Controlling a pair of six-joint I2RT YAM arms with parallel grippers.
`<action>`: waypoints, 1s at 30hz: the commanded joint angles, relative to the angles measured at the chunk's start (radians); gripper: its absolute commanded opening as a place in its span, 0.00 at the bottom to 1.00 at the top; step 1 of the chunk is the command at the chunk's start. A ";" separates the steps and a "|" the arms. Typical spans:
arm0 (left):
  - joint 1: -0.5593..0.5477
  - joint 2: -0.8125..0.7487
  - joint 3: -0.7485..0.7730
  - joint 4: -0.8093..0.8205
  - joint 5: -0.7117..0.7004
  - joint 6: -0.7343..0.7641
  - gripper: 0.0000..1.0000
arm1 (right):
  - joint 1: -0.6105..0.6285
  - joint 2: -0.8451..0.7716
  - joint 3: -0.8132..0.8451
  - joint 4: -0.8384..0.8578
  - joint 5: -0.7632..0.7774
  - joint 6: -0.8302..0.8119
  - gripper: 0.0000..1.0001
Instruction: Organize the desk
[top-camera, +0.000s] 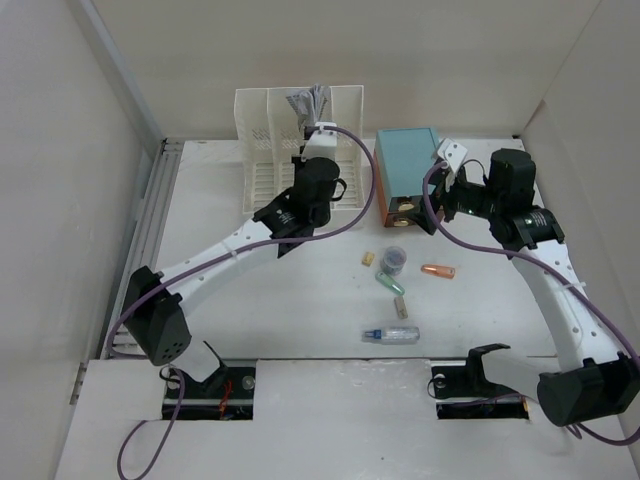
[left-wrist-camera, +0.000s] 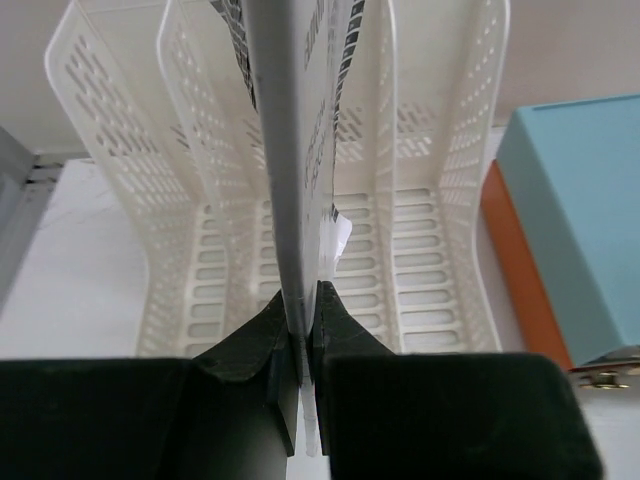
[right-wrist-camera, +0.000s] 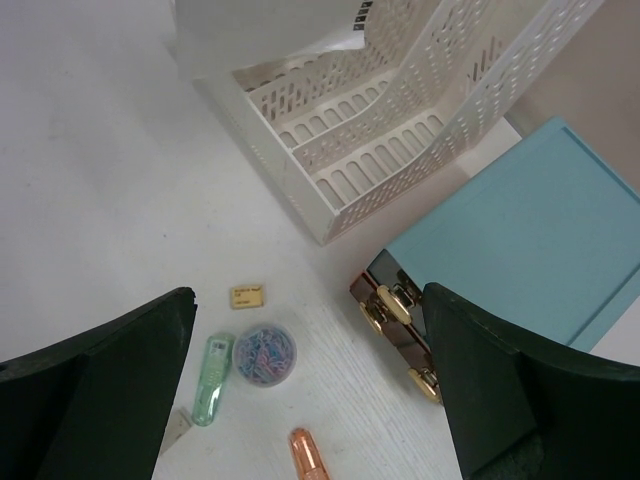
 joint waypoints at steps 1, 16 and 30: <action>0.025 0.001 0.064 0.114 -0.064 0.146 0.00 | -0.002 -0.008 0.007 0.040 -0.024 0.005 1.00; 0.062 0.065 0.116 0.094 0.112 0.141 0.00 | -0.002 0.011 0.007 0.031 -0.024 -0.014 1.00; 0.080 0.237 0.281 -0.052 0.080 -0.167 0.00 | -0.020 0.011 0.007 0.031 -0.033 -0.023 1.00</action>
